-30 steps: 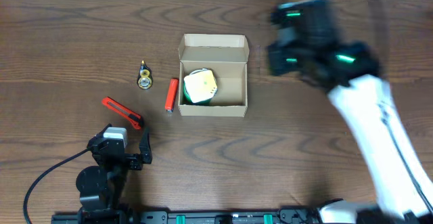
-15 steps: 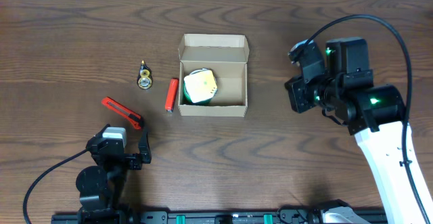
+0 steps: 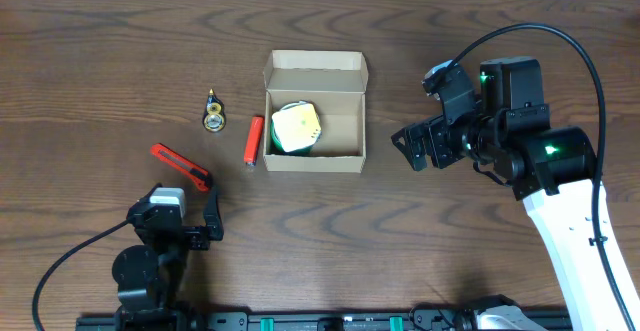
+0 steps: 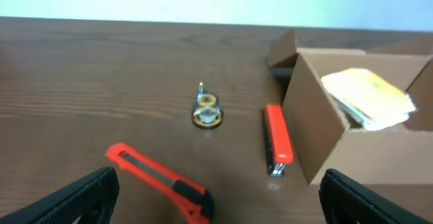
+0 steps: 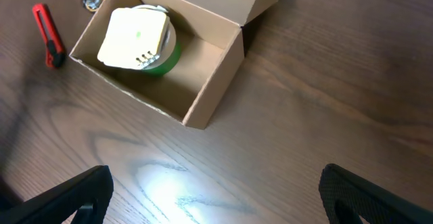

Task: Pack container
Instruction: 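Withdraw the right gripper to the right of the box, then move the left gripper toward the red stapler beside the box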

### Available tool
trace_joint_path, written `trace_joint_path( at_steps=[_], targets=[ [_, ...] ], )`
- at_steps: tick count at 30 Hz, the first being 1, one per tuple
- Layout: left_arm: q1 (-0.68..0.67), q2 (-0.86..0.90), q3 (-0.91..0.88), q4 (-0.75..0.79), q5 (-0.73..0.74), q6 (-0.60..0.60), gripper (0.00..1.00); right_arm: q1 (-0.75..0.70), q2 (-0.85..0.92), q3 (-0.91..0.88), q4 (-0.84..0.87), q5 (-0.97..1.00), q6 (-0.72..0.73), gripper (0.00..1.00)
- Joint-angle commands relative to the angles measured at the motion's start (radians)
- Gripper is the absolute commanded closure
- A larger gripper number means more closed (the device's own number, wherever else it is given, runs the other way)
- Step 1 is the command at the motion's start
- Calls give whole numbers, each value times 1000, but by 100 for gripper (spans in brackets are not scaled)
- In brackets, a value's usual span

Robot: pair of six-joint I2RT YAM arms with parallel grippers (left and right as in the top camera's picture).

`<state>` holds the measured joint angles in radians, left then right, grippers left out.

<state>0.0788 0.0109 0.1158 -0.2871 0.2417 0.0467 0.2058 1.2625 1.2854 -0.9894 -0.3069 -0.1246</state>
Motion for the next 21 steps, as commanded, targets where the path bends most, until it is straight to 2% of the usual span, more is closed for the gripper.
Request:
trace_joint_path(
  at_steps=[1,8,15,18,21],
  targets=[
    [6,-6,-14,17,44,-47,5,-6,-13,4,2,-14,-11,1],
    [6,82,161,-6,10,-21,5,-6,-13,4,2,-14,-11,0],
    [6,458,486,-182,-61,8,5,-6,-13,4,2,-14,-11,1],
    [6,631,620,-267,-62,10,5,-6,-13,4,2,-14,-11,1],
    [6,771,706,-285,-38,10,5,-6,-13,4,2,-14,-11,1]
  ],
)
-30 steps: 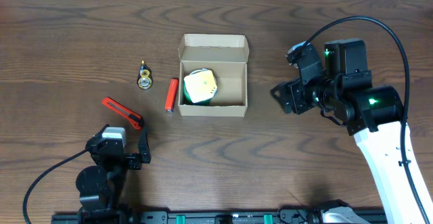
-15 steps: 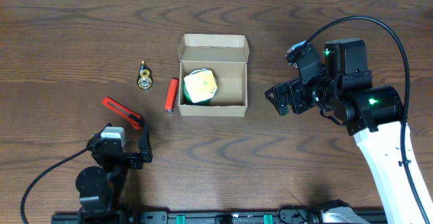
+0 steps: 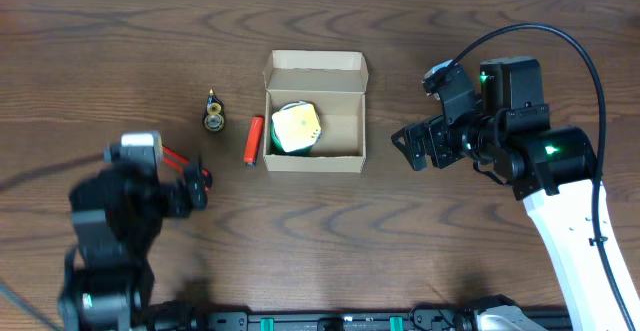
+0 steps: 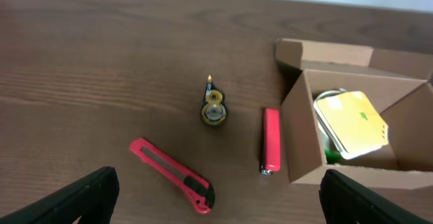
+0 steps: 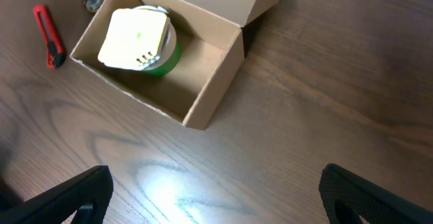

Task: Pack container
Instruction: 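Move the left gripper toward the red stapler beside the box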

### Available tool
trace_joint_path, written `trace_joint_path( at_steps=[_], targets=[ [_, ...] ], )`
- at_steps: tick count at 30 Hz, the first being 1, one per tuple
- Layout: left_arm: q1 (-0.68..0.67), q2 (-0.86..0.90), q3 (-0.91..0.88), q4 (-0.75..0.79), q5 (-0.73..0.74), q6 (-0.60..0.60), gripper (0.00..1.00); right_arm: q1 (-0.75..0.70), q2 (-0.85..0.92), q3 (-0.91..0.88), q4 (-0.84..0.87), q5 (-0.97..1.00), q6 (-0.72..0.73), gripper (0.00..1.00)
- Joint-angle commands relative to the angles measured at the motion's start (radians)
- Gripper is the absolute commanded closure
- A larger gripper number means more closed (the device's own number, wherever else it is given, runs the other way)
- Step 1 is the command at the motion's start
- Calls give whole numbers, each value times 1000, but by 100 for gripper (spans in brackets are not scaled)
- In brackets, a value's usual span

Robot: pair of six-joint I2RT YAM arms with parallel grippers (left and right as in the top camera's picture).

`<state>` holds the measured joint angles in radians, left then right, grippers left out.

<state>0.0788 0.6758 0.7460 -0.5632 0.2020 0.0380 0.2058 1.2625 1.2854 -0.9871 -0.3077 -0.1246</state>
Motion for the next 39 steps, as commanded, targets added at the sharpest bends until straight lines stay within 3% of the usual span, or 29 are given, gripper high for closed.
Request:
trace_joint_path(
  at_steps=[1,8,13,26,39],
  targets=[
    [6,142,90,4,-2,18,5,-6,-13,4,-1,-13,-11,1],
    [6,308,101,101,178,-8,4,-6,-13,4,-1,-13,-11,1],
    [2,393,101,87,186,2,4,-6,-13,4,-1,-13,-11,1],
    [-286,597,100,119,-166,29,5,-6,-13,4,-1,-13,-11,1],
    [-297,807,100,222,-153,12,5,-6,-13,4,-1,-13,-11,1]
  ],
)
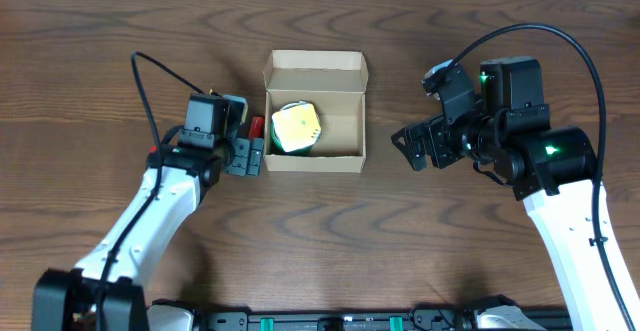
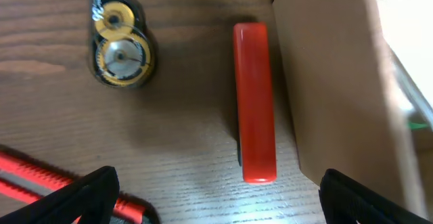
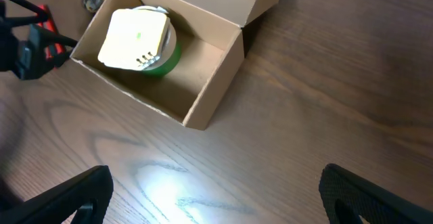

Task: Pack container
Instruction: 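Move the left gripper toward the red stapler beside the box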

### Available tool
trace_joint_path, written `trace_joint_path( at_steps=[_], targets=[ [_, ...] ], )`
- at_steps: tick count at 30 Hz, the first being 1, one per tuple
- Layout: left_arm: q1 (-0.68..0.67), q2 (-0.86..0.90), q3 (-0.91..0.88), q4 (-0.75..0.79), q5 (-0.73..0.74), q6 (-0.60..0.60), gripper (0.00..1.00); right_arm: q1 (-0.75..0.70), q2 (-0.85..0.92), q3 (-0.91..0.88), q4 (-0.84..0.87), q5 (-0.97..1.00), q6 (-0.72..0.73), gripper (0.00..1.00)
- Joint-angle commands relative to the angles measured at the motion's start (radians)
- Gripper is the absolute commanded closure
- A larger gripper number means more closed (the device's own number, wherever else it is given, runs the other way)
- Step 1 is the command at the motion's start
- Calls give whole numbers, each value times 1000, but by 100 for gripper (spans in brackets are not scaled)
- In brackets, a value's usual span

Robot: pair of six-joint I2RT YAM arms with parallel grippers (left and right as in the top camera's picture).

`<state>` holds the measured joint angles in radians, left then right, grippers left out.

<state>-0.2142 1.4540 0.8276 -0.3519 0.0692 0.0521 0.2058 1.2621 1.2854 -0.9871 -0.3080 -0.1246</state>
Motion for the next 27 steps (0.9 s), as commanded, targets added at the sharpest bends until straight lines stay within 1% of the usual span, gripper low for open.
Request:
trace_joint_path(
  at_steps=[1,5,8,9,13,15,25,27],
  targets=[
    [-5,34,19,13,-20,-2,4,-6,-13,4,-1,-13,-11,1],
    [-13,56,19,26,-20,1,0,-6,-13,4,-1,-13,-11,1],
    [-27,66,19,40,-21,5,0,-6,-13,4,-1,-13,-11,1],
    [-31,70,19,49,-21,8,5,-6,-13,4,-1,-13,-11,1],
    [-47,95,19,82,-24,8,11,-6,-13,4,-1,-13,-11,1],
    [-48,111,19,95,-25,8,16,-6,-13,4,-1,-13,-11,1],
    [-48,177,19,141,-25,8,34,-6,-13,4,-1,-13,-11,1],
    [-48,195,19,151,-25,8,36,-6,-13,4,-1,-13,-11,1]
  ],
)
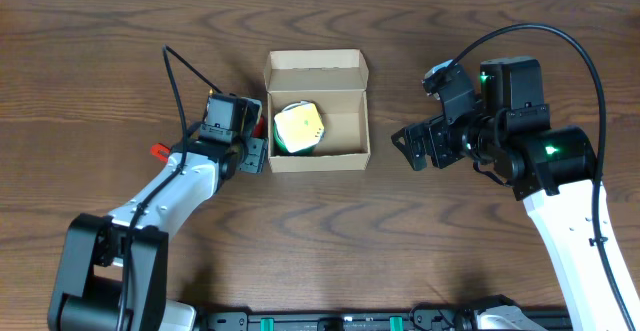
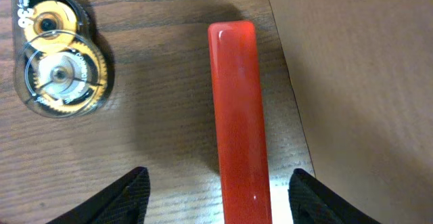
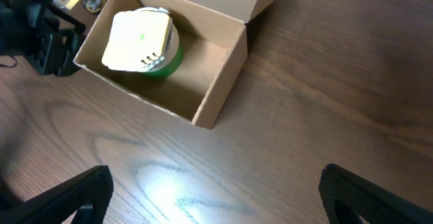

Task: Pack container
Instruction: 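Move the left gripper toward the red stapler beside the box, then grasp the red stapler with the left gripper and lift it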

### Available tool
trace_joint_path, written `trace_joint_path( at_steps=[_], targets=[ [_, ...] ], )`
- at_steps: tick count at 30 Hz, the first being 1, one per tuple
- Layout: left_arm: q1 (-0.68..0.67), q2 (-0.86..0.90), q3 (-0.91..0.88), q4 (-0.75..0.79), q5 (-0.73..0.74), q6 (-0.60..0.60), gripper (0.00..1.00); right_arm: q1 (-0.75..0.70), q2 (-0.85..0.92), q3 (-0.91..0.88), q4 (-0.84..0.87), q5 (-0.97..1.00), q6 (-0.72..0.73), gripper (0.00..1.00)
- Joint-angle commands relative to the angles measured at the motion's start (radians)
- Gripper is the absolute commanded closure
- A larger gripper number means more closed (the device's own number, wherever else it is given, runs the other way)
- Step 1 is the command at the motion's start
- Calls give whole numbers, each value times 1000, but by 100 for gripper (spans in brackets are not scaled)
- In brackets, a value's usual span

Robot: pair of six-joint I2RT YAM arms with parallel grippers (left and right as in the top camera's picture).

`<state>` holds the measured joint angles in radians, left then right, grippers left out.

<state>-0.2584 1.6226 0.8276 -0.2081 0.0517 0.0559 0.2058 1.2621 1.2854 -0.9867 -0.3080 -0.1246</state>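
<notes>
An open cardboard box [image 1: 316,164] stands mid-table, holding a yellow pad on a green roll [image 1: 298,127]. A red bar-shaped item [image 2: 237,116] lies on the wood just left of the box wall [image 2: 352,82]. My left gripper [image 2: 220,200] is open, low over the bar's near end, one finger on each side of it. In the overhead view the left gripper [image 1: 250,153] hides the bar. My right gripper [image 3: 216,197] hangs open over bare wood to the right of the box [image 3: 223,95], holding nothing.
A clear correction-tape dispenser [image 2: 57,75] with yellow gears lies left of the red bar. A red box cutter [image 1: 158,151] shows partly behind the left arm. A box flap [image 1: 316,63] stands open at the far side.
My left gripper has come lower and closer over the red bar, and its fingers now straddle the bar's near end. The box sits slightly further right. The right arm is unchanged.
My left gripper first rested open near the table's front left edge, away from the items. It then stood higher, over the box cutter. Later it was over the red bar beside the box, and now it straddles it. The right gripper stayed open and still throughout.
</notes>
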Motion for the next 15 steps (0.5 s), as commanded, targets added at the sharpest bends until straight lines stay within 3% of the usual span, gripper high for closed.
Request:
trace_joint_path(
  at_steps=[1,7,15],
  targets=[
    [-4,37,19,11,-8,4,37,-6,-13,4,-1,-13,-11,1],
    [-4,64,19,27,-7,3,39,-6,-13,4,-1,-13,-11,1],
    [-4,87,19,38,-11,3,49,-6,-13,4,-1,-13,-11,1]
  ],
)
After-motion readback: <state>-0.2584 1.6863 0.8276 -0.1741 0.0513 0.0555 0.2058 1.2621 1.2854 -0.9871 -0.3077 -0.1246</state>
